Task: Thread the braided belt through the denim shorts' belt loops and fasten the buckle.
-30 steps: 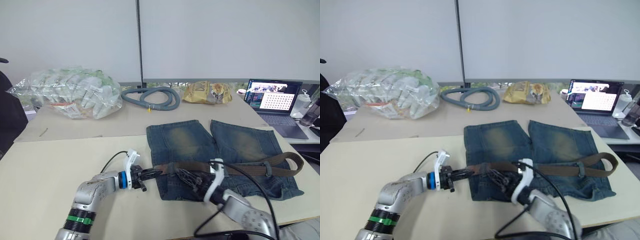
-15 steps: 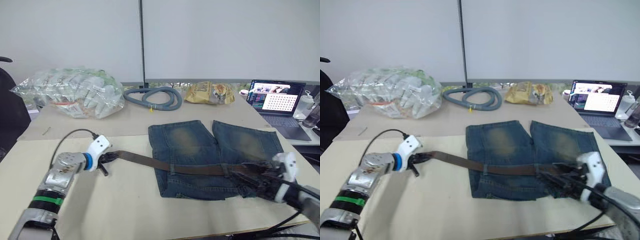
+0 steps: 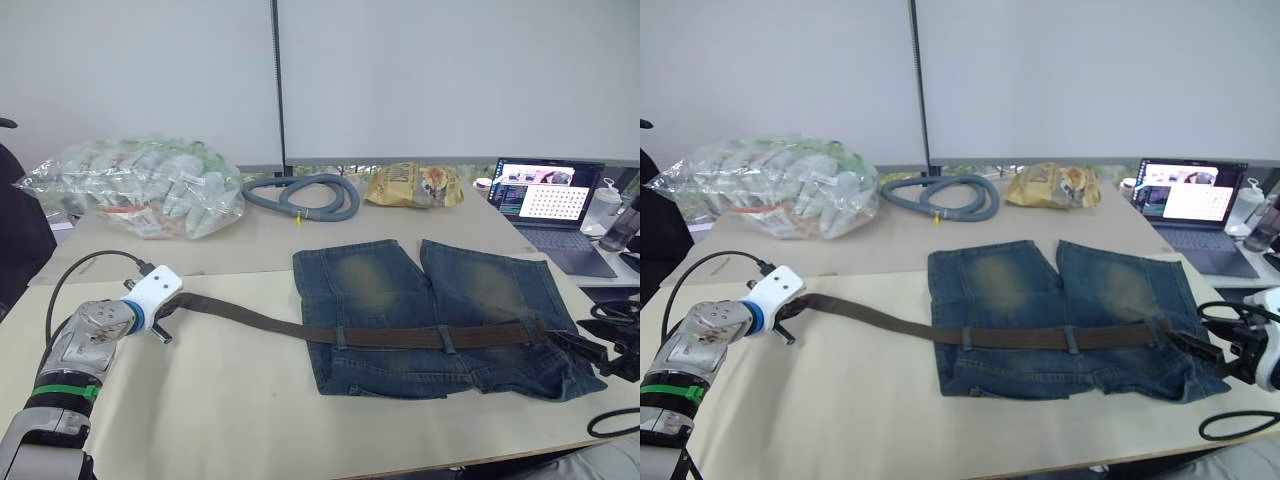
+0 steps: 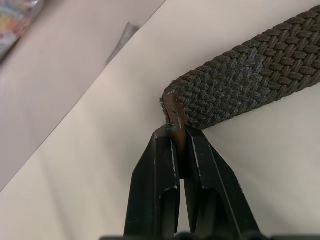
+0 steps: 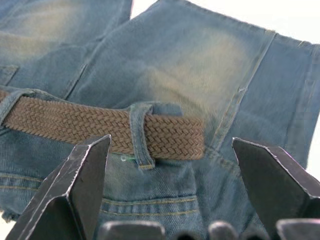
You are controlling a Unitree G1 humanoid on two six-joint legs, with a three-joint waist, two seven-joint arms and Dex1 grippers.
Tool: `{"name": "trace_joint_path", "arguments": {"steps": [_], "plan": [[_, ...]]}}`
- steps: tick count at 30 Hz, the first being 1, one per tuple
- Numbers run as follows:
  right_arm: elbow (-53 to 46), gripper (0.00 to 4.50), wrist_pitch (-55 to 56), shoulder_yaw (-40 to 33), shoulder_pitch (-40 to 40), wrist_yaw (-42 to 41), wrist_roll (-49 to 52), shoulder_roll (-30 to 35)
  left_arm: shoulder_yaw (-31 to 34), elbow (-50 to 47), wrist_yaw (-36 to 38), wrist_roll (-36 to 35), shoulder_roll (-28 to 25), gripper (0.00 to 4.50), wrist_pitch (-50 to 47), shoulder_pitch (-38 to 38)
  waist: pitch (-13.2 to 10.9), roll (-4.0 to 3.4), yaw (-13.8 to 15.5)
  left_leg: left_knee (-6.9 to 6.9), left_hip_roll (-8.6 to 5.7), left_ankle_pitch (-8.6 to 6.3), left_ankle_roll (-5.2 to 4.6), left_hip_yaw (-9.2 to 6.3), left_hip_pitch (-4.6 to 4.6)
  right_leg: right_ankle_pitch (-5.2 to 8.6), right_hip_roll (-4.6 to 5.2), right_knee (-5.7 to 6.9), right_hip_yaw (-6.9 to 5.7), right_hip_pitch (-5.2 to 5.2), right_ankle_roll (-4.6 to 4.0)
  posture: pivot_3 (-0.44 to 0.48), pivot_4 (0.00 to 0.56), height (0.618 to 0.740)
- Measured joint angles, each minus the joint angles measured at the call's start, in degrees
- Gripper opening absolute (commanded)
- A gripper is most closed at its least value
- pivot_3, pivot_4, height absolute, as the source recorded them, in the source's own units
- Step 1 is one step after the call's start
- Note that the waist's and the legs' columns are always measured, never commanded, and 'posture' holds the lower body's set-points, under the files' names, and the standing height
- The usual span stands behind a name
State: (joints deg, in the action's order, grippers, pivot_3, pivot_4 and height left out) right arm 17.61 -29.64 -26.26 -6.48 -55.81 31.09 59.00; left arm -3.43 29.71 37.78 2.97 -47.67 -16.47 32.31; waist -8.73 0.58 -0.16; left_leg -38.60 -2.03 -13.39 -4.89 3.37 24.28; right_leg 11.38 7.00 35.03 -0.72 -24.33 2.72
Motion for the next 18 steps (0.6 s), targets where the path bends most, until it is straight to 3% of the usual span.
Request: {"name": "trace_joint_path", "arguments": {"steps": [10, 17, 18], "plan": [[16.75, 4.28, -3.79, 8.8, -16.4, -5.42, -3.14, -1.67, 1.33, -3.61, -1.9, 1.44, -0.41, 0.0, -3.82, -2.57, 0.11, -0.19, -0.96, 0.18, -0.03, -0.01, 0.02, 0.15, -0.07, -0.02, 0.09, -0.01, 0.01, -0.06, -0.02, 0.0, 0.15, 0.74], [24.87, 4.28, -2.25, 13.22, -22.01, -8.16, -7.48, -3.2, 2.02, -5.27, -2.25, 1.77, -0.8, 0.0, -5.13, -3.89, 0.17, -0.3, -0.97, 0.31, -0.04, 0.0, 0.05, 0.23, -0.08, -0.02, 0.13, -0.01, -0.01, -0.16, -0.03, 0.0, 0.15, 0.74], [25.63, 4.05, -2.15, 13.5, -22.52, -8.63, -7.74, -3.62, 1.89, -5.22, -2.24, 2.14, -1.09, 0.0, -5.13, -3.93, 0.17, -0.3, -1.02, 0.31, -0.04, 0.0, 0.05, 0.23, -0.08, -0.02, 0.13, 0.0, -0.01, -0.16, -0.03, 0.0, 0.15, 0.74]]}}
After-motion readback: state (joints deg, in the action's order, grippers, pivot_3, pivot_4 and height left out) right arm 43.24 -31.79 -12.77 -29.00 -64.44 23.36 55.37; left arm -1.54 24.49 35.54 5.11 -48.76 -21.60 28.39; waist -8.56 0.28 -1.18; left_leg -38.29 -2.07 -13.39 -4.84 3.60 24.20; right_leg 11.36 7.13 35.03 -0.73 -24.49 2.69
